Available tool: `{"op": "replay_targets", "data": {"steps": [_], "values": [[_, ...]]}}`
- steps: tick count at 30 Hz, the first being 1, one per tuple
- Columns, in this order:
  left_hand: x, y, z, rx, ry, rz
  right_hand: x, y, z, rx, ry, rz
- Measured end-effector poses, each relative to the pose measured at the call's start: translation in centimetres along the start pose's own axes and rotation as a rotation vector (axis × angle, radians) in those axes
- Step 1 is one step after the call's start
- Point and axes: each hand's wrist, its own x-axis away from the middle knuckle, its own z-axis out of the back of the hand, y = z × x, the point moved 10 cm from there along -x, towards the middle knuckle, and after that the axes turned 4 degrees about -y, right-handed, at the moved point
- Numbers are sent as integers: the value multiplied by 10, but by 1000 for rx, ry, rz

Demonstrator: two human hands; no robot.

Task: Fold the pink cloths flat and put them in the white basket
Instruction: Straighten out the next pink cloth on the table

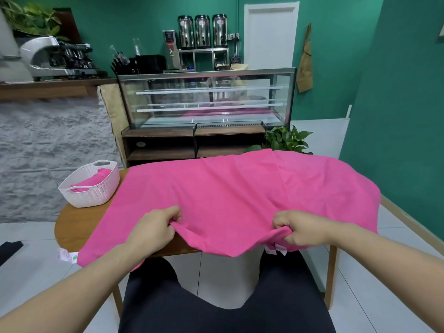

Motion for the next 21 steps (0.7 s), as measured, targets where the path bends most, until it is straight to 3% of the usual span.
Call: {"op": "replay_targets", "data": {"steps": [3,8,13,18,21], "values": [[0,-4,3,-16,-5,-13,1,-5,14,-13,84,22],[2,-11,7,-84,-46,34,2,2,33,22,199,-108],[18,18,14,-225,-29,-150,9,-21,53,238,340,-57],[10,2,4,-573,-132,-66,2,-21,36,507,187,-31],[8,-21,28,-455,53,39,-7,-4,32,650,126,-125]]}}
